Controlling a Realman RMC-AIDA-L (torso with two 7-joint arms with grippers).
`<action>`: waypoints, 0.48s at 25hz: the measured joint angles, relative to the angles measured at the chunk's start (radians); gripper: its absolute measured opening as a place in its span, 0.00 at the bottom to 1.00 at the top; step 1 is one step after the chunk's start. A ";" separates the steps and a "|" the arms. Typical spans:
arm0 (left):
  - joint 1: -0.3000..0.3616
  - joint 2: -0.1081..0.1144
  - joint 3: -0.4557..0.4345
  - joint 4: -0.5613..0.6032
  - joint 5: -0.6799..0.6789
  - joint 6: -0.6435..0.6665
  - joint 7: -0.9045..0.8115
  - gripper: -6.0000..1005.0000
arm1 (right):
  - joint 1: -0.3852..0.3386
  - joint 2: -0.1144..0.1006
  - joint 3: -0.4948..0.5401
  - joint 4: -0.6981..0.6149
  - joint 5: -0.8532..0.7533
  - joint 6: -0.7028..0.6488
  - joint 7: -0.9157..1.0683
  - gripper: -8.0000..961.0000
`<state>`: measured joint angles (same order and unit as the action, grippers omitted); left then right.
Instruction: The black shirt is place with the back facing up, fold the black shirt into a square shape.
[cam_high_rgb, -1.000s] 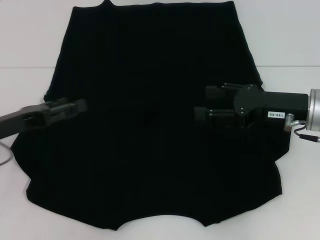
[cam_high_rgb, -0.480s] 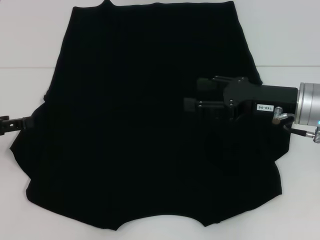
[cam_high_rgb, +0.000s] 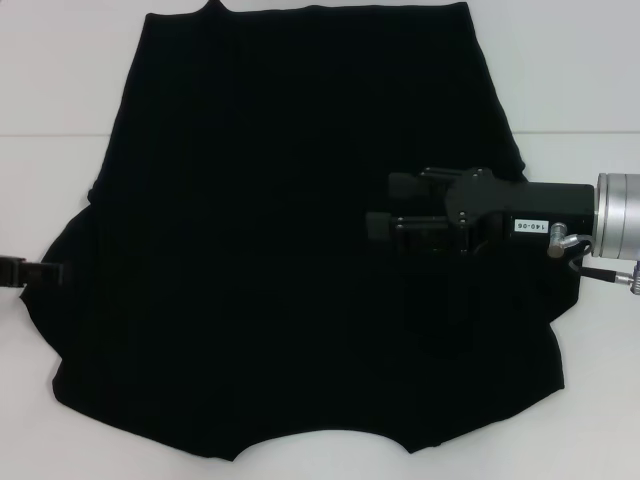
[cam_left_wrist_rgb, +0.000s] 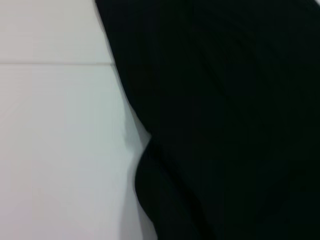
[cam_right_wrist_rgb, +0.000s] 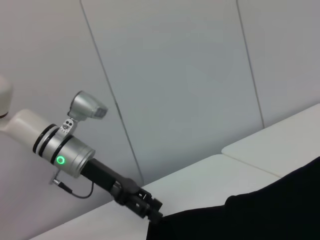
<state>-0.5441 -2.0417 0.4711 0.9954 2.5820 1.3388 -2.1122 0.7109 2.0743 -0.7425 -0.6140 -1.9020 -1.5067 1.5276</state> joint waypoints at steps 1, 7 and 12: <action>0.000 -0.002 0.014 -0.001 0.004 -0.003 -0.010 0.86 | -0.001 0.000 0.001 0.000 0.001 0.001 0.000 0.89; 0.004 -0.007 0.040 -0.004 0.010 -0.012 -0.042 0.86 | -0.003 -0.001 0.006 0.000 0.003 0.001 -0.003 0.89; 0.010 -0.007 0.037 -0.011 0.024 -0.017 -0.053 0.83 | -0.004 -0.002 0.007 -0.001 0.004 0.004 -0.006 0.89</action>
<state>-0.5341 -2.0487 0.5086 0.9845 2.6062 1.3219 -2.1653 0.7071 2.0724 -0.7356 -0.6154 -1.8976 -1.5023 1.5211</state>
